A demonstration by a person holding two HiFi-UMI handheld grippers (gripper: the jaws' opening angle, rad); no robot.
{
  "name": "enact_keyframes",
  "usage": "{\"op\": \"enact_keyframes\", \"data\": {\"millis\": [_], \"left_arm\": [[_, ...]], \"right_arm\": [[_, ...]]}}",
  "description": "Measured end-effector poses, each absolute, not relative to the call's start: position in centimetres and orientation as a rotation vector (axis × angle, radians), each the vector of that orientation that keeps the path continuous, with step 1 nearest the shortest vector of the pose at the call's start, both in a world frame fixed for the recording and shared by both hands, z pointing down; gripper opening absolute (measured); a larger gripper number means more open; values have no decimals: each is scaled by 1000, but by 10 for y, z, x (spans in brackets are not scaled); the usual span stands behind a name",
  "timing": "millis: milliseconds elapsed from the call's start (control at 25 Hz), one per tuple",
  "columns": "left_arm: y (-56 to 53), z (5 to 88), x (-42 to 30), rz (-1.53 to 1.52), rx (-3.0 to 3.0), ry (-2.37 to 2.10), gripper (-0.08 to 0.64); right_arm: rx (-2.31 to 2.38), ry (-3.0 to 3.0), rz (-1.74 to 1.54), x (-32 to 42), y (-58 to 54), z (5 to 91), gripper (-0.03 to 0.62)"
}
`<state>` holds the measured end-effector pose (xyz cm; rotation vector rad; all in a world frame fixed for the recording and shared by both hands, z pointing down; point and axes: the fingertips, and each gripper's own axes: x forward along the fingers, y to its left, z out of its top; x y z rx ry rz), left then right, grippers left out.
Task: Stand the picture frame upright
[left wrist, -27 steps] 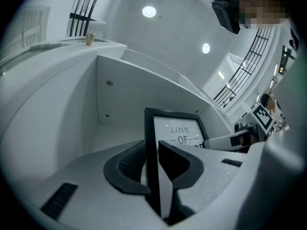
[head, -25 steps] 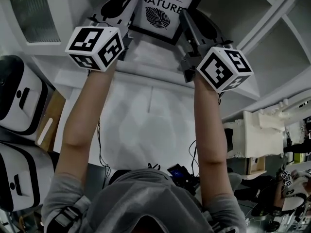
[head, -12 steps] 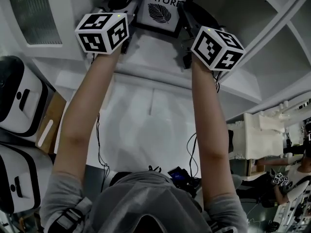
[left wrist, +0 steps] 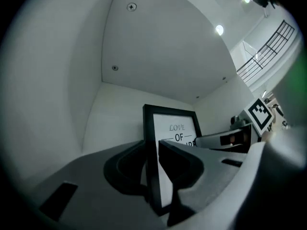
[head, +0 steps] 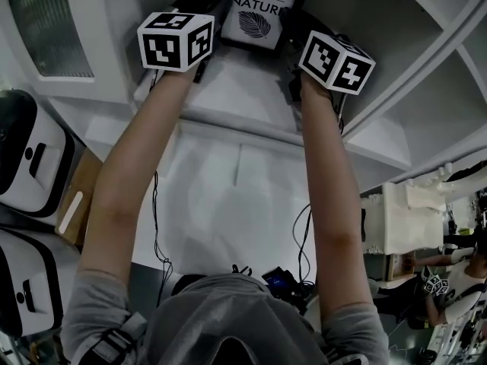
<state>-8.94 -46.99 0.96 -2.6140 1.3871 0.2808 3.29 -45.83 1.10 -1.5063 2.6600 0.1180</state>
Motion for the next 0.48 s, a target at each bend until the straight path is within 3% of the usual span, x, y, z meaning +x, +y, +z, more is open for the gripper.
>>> {"op": "enact_keyframes", "data": {"millis": [480], "left_arm": [[-495, 19, -83, 73, -2596, 1439, 75]], "right_arm": [[-1542, 2674, 46, 39, -486, 24, 103]]}}
